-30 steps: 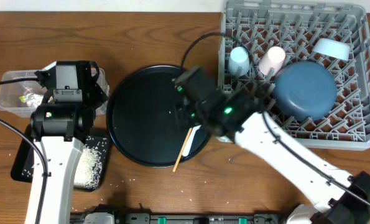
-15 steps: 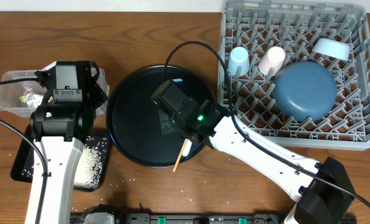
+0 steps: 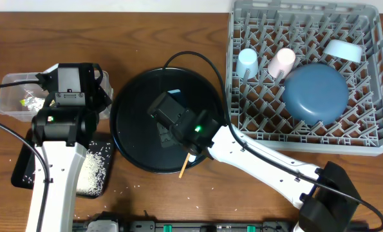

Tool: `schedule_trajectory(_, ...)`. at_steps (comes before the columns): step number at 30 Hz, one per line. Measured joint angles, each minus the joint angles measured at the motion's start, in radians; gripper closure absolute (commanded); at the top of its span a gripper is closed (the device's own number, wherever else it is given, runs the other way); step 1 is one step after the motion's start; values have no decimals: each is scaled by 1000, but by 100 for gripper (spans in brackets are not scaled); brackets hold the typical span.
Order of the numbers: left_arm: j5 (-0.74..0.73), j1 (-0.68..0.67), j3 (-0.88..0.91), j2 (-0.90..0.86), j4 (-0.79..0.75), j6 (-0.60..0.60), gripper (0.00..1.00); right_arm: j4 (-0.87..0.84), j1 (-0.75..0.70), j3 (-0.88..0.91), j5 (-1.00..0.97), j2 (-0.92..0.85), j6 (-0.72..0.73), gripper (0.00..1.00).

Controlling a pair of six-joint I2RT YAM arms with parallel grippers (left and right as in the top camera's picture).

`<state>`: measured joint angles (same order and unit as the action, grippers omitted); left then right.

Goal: Sort waste into correct bins and load items into the dishwasher rack
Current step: 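Grasp the wooden chopstick on the black tray with the right gripper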

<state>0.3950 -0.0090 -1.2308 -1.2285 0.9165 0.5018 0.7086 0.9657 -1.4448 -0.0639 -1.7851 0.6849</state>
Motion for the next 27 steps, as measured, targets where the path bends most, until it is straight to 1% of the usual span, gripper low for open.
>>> schedule_trajectory(8, 0, 0, 0, 0, 0, 0, 2, -11, 2, 0, 0, 0, 5, 99)
schedule_trajectory(20, 0, 0, 0, 0, 0, 0, 2, -27, 2, 0, -46, 0, 88, 99)
schedule_trajectory(27, 0, 0, 0, 0, 0, 0, 2, -57, 2, 0, -82, -16, 101, 99)
